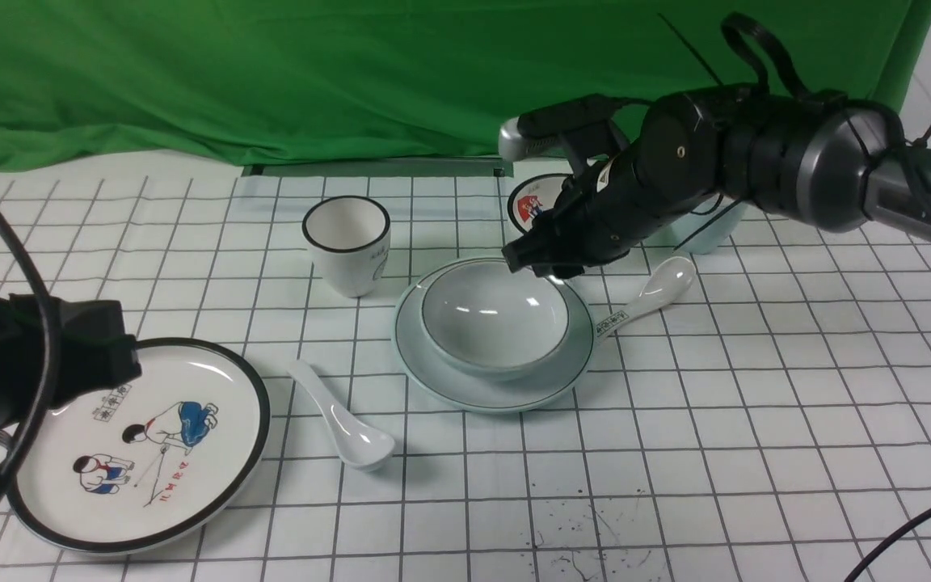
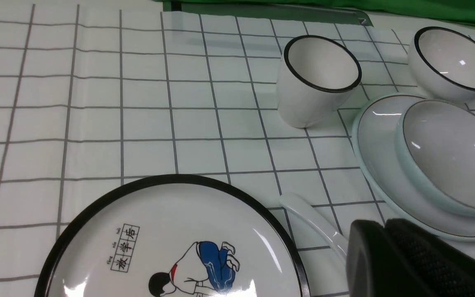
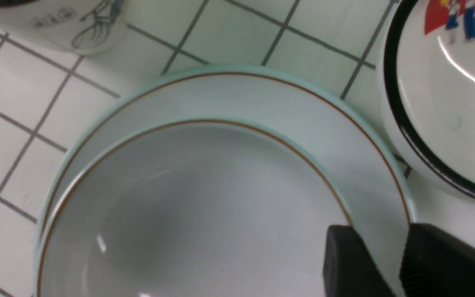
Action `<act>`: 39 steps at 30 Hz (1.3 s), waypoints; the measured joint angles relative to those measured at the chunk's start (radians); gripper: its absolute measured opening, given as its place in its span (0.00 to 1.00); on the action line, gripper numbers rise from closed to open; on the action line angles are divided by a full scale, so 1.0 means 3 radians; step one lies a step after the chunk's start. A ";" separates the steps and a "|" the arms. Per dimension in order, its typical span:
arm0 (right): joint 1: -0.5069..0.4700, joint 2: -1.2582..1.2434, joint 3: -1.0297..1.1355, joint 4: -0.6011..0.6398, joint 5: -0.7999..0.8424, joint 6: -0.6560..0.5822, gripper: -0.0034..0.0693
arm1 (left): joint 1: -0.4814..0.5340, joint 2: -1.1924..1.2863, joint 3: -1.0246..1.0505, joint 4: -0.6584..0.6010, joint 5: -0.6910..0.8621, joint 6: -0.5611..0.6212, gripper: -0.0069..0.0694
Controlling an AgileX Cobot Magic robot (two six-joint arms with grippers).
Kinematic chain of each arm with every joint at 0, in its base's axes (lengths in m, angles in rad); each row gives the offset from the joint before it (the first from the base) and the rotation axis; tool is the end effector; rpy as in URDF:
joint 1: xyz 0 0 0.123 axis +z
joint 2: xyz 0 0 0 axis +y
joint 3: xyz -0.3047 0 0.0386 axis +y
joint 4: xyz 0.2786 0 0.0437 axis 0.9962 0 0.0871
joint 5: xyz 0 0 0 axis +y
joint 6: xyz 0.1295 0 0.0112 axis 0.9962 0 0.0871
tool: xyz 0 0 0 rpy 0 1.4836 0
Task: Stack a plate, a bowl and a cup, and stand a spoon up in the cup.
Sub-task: Use the right arm to put the blue rice bowl into the blue large plate in the middle, then use the right arm to grab a blue teacup
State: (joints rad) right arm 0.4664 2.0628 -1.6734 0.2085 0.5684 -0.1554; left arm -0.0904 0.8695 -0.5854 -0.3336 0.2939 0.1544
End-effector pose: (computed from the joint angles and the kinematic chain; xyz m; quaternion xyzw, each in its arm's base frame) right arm 0.4726 0.2542 0.2100 -0.2257 0.9088 0.1345 0.3242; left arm 0.2255 -0.0329 0.2852 -0.0075 0.8531 -0.1067 0.5107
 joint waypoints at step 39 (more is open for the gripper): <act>-0.1296 0.0721 -0.1192 0.0067 0.0365 -0.0210 0.15 | 0.0000 0.0538 0.0000 -0.0001 -0.0156 0.0042 0.08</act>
State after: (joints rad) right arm 0.0776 2.2790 -2.0310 0.2286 0.6779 -0.2185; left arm -0.0904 1.0309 -0.5854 -0.3340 0.2472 0.1670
